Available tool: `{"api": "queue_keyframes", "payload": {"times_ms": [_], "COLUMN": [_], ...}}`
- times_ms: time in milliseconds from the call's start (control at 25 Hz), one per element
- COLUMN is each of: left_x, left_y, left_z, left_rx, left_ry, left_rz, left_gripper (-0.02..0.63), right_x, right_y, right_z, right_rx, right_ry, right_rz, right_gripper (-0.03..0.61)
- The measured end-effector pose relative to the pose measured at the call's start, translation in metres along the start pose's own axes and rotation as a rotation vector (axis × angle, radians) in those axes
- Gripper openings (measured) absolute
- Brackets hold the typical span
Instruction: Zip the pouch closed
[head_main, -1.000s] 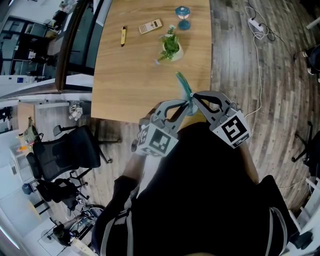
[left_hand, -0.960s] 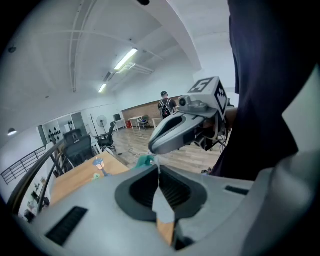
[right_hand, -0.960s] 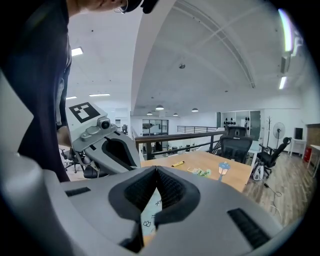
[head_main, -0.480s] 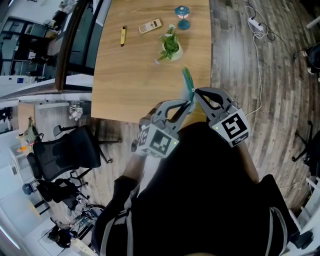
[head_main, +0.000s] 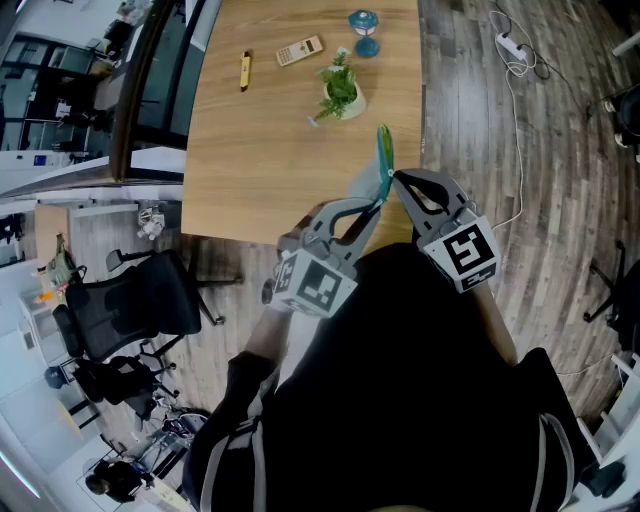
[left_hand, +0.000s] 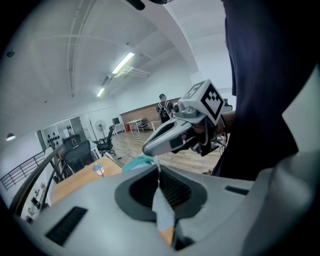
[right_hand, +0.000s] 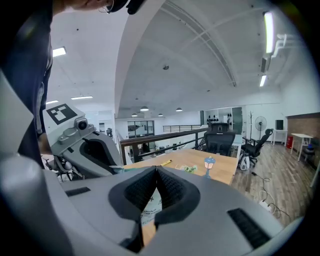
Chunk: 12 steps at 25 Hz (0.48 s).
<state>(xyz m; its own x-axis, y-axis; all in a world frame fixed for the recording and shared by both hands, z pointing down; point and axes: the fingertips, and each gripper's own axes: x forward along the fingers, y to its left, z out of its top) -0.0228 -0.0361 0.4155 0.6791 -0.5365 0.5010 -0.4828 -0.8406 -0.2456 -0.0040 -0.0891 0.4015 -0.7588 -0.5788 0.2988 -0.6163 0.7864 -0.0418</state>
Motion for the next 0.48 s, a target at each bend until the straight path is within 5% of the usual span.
{"api": "queue_keyframes", "payload": {"times_ms": [480], "left_x": [-0.003], "left_y": [-0.005], "left_z": [0.01], "left_rx": [0.016], "left_ry": [-0.011], "left_rz": [-0.009], "left_gripper": [0.009], "right_x": [-0.007], "right_y": [-0.023], "right_z": [-0.001], "right_rx": [0.026], "right_ry": [-0.006], "right_rz": [-0.098], "right_gripper": [0.015]}}
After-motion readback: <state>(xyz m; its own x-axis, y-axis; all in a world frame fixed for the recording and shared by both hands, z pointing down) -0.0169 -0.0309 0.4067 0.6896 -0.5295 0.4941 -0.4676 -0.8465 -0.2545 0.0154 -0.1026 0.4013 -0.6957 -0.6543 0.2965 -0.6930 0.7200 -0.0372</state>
